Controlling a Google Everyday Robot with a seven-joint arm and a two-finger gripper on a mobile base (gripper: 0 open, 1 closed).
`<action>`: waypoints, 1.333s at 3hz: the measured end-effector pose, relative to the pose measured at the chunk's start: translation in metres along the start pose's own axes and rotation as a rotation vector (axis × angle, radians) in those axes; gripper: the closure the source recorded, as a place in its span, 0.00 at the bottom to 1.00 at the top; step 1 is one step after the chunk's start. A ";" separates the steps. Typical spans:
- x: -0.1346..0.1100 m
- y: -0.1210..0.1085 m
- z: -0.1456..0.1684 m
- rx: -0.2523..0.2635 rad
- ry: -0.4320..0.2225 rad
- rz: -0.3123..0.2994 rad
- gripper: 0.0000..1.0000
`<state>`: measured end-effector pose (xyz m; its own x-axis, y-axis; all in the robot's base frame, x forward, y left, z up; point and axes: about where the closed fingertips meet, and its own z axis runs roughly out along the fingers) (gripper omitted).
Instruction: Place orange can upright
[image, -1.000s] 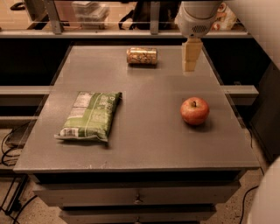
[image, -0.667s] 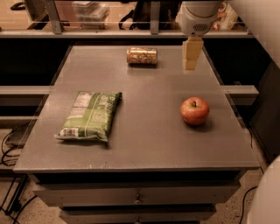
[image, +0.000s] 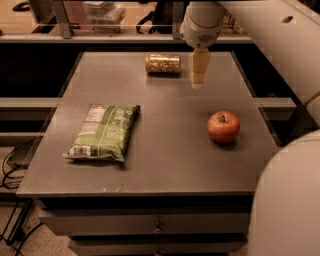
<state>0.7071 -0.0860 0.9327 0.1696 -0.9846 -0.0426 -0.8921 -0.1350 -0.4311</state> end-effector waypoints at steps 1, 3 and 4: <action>-0.022 -0.015 0.032 -0.014 -0.006 -0.043 0.00; -0.041 -0.035 0.080 -0.049 0.023 -0.066 0.00; -0.043 -0.043 0.098 -0.060 0.047 -0.063 0.00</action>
Offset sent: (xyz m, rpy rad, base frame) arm 0.0687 0.0613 -0.0552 -0.0729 0.0346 0.0642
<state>0.7796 -0.0273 0.8647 0.2077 -0.9779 0.0258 -0.9041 -0.2019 -0.3766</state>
